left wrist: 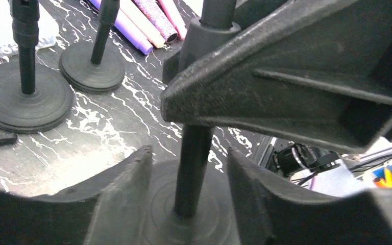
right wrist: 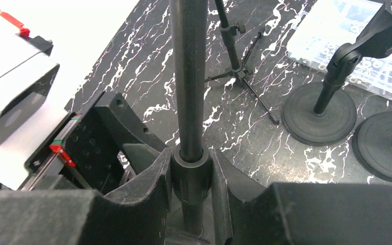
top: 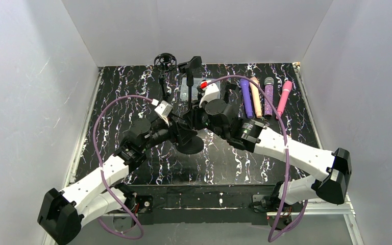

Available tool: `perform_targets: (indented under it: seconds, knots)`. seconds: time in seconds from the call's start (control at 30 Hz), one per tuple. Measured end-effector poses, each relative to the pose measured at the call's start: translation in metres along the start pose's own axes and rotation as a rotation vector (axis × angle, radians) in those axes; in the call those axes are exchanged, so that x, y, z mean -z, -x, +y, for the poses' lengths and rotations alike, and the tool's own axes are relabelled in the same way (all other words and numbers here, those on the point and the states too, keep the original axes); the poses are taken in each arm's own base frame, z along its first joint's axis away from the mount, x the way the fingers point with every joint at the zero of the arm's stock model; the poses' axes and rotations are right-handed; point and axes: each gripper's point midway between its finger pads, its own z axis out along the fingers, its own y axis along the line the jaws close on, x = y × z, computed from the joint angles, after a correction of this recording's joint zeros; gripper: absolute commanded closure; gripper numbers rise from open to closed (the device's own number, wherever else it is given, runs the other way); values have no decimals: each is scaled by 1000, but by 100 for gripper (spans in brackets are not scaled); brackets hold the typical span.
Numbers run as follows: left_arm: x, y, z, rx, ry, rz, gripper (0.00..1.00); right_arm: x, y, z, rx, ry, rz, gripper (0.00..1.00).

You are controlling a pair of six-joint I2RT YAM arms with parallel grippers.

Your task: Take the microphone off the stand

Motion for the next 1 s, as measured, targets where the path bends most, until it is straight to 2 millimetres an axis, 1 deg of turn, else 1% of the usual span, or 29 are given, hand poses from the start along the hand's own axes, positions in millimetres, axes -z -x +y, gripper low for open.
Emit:
perform_targets:
  seconds: [0.03,0.1,0.2,0.27,0.37,0.53,0.7,0.77,0.87,1.0]
  knots:
    - [-3,-1,1,0,-1,1,61,0,-1,0,-3,-1,3,99]
    - [-5,-1,1,6,-4,-2,77,0,-1,1,-8,-3,7,99]
    - [-8,5,-3,0,-20,-27,93,1,1,2,-12,-9,4,99]
    - [-10,7,-6,-5,-31,-40,100,1,4,2,-17,-14,-1,99]
    - [-12,9,-7,-14,-37,-48,100,1,6,0,-17,-25,-9,99]
    - [-15,8,-6,5,-36,-48,100,2,5,-4,-12,-49,-4,99]
    - [-15,8,-7,27,-36,-48,100,0,6,-6,-9,-30,4,99]
    - [-14,9,-8,31,-38,-52,100,-2,7,-6,-23,16,18,99]
    - [-13,12,-12,39,-49,-53,100,-2,11,-6,-82,138,22,99]
    - [-12,16,-21,45,-86,-42,100,7,17,-3,-133,310,31,99]
